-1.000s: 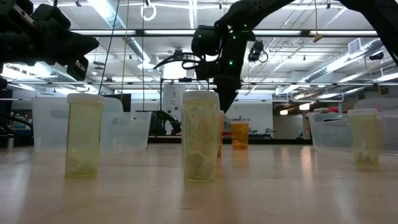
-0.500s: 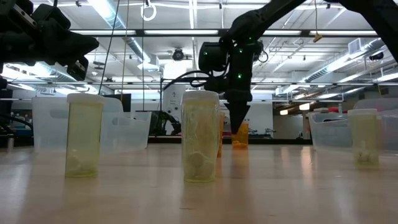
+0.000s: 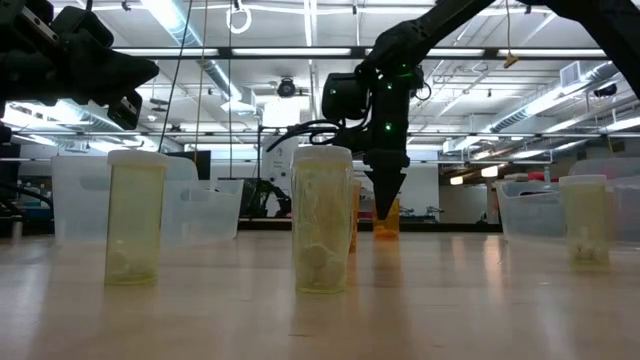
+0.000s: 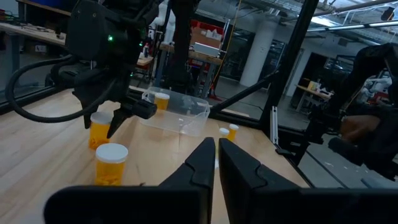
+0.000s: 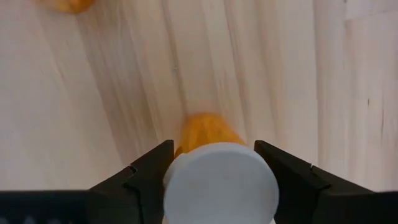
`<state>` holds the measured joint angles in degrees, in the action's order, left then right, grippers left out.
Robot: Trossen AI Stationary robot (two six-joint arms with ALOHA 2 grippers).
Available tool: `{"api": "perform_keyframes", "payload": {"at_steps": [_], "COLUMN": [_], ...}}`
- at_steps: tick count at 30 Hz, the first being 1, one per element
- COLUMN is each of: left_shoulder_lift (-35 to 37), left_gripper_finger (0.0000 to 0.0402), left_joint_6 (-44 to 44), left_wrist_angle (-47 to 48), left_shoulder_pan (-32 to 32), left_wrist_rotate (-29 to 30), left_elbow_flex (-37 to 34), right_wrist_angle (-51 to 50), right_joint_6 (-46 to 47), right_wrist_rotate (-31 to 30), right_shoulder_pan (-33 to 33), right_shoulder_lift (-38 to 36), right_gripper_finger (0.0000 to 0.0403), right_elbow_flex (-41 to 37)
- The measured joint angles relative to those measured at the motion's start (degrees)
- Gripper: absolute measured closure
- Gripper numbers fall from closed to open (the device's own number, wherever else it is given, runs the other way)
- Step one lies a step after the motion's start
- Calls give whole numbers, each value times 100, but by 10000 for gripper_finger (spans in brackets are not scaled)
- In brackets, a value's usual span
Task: Pick and place medicine bottles into bin by pill shape (circle, oval)
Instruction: Put the top right large orange pill bottle into the right transparent bin
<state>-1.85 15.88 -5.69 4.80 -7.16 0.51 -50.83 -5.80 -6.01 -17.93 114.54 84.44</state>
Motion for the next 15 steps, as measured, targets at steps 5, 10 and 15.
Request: {"api": "perform_keyframes", "payload": {"at_steps": [5, 10, 15], "left_shoulder_lift": [0, 0, 0], "left_gripper_finger": [366, 371, 376], "left_joint_6": [0, 0, 0], "left_wrist_angle": [0, 0, 0], "left_shoulder_pan": [2, 0, 1], "left_wrist_rotate": [0, 0, 0], "left_elbow_flex": [2, 2, 2], "right_wrist_angle": [-120, -430, -855], "right_joint_6": [15, 111, 274], "right_wrist_rotate": [-36, -36, 11], "right_shoulder_pan": [7, 11, 16], "right_shoulder_lift": [0, -14, -111], "right_gripper_finger": [188, 187, 187], "right_elbow_flex": [0, 0, 4]}}
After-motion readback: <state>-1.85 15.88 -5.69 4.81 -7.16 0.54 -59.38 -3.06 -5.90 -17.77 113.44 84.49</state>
